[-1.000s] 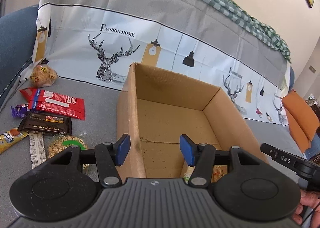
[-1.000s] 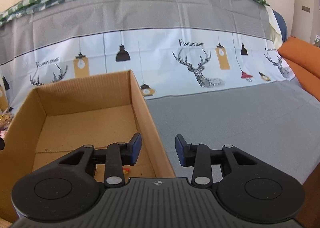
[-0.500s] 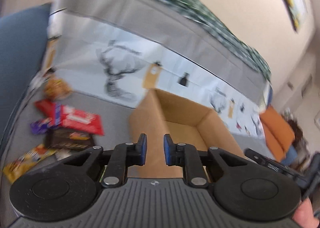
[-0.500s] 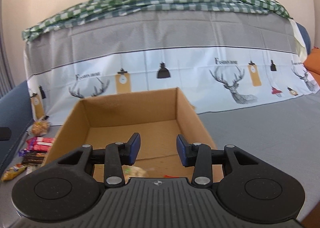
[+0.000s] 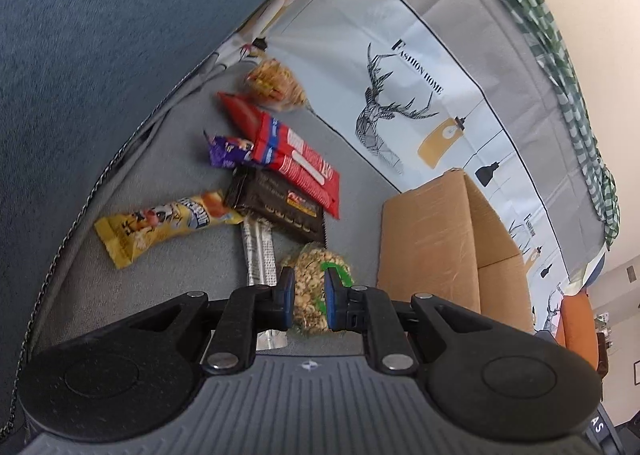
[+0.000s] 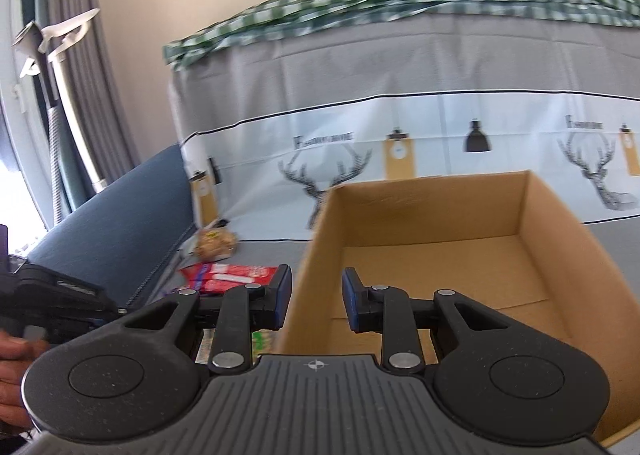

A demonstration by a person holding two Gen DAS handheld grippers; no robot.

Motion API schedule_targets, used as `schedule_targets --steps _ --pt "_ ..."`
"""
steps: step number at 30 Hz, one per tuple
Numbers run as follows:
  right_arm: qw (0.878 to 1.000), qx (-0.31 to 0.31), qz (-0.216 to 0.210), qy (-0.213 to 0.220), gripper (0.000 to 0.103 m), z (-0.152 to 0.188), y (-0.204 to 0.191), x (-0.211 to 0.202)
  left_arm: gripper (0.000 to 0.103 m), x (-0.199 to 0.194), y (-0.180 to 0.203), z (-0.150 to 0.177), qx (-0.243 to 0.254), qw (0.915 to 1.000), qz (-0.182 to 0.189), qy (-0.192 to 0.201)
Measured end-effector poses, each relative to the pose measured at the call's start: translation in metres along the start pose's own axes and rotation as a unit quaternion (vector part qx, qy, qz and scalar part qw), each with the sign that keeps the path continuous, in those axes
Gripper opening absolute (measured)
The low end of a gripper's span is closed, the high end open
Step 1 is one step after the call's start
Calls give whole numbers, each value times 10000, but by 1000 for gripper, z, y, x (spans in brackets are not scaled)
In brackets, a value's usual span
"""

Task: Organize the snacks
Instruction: 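Move both tools back to the snacks and grasp the round nut cake with the right tool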

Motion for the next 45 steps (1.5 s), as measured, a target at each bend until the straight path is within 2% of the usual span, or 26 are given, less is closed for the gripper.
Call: schedule_targets --steps 12,15,19,22,26,28,31,33,35,39,45 --pt "9961 -583 -590 -289 29 29 -90 29 15 4 -13 0 62 9999 -78 -99" --pt "9946 -795 -553 -385 30 40 -106 40 15 5 -15 -2 60 9999 -68 -102" --pt "9914 -1174 -269 -510 41 57 -120 57 15 7 -18 -4 19 9999 -70 -117" --pt "9889 -1340 -129 -628 44 70 -125 69 15 9 -20 -5 23 9999 -80 -145" --pt "9865 -1447 -22 -770 60 84 -128 86 15 15 -24 -4 20 9997 -127 -221" --pt "9852 -1459 53 -900 60 91 -127 95 15 19 -26 -4 3 9995 -146 -265" --pt "9845 -1447 98 -985 73 98 -125 110 15 26 -28 -2 -54 9992 -182 -353" --pt "9850 -1374 192 -1031 75 101 -120 119 15 31 -27 -1 -92 9990 -164 -406" --pt "9840 -1398 331 -1051 82 104 -115 130 16 37 -26 1 -70 9987 -183 -476" --pt "9842 -1317 415 -1112 88 110 -107 146 19 50 -26 3 -7 9980 -234 -591" --pt "9822 -1106 398 -1465 88 125 -95 161 27 68 -32 1 -104 9968 -336 -714"
Point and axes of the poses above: each gripper's, at about its wrist camera, not at the fingertips, and x roughly the way its jaws point, y to its right, z to its underside, the point moved 7 cm from there along x, roughly the way its jaws point, and after that the axes turned 8 degrees about y, right-handed, at the moved point
